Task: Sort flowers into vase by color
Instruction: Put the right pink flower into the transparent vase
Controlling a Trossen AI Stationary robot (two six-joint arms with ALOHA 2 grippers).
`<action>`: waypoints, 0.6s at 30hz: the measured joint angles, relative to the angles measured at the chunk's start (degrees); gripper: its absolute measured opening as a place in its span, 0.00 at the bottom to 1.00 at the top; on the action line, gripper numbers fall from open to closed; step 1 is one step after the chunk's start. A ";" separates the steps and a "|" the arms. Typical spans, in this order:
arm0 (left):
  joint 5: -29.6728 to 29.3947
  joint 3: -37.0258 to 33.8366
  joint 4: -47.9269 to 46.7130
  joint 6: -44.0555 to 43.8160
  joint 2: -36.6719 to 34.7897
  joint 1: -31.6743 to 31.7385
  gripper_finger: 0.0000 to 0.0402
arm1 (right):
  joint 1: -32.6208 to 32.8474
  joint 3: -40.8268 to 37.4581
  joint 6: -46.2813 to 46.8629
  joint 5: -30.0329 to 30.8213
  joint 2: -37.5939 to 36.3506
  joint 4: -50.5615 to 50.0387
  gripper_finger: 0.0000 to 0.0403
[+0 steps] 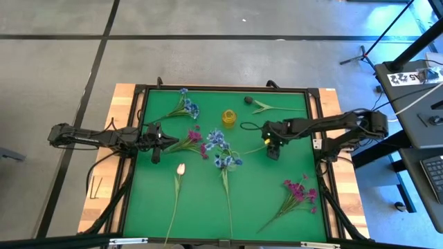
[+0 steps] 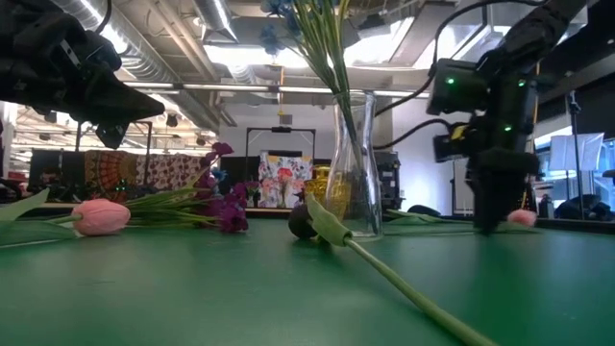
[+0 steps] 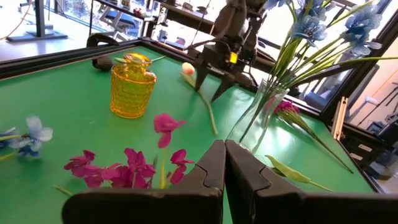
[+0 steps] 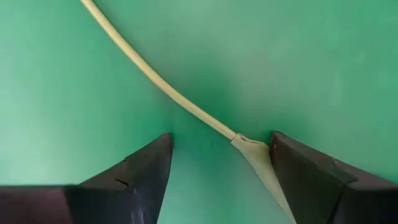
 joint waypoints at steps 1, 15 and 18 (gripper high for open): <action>-0.02 0.00 0.02 0.00 0.00 0.02 0.00 | 0.70 -0.09 0.04 -0.19 -0.69 -1.15 0.67; -0.04 0.00 0.02 0.11 0.00 0.00 0.00 | 9.28 2.50 16.16 -2.07 -10.85 -10.80 0.67; -0.02 0.00 0.02 0.07 0.00 0.00 0.00 | 9.22 5.93 24.26 0.46 -12.54 -14.60 0.67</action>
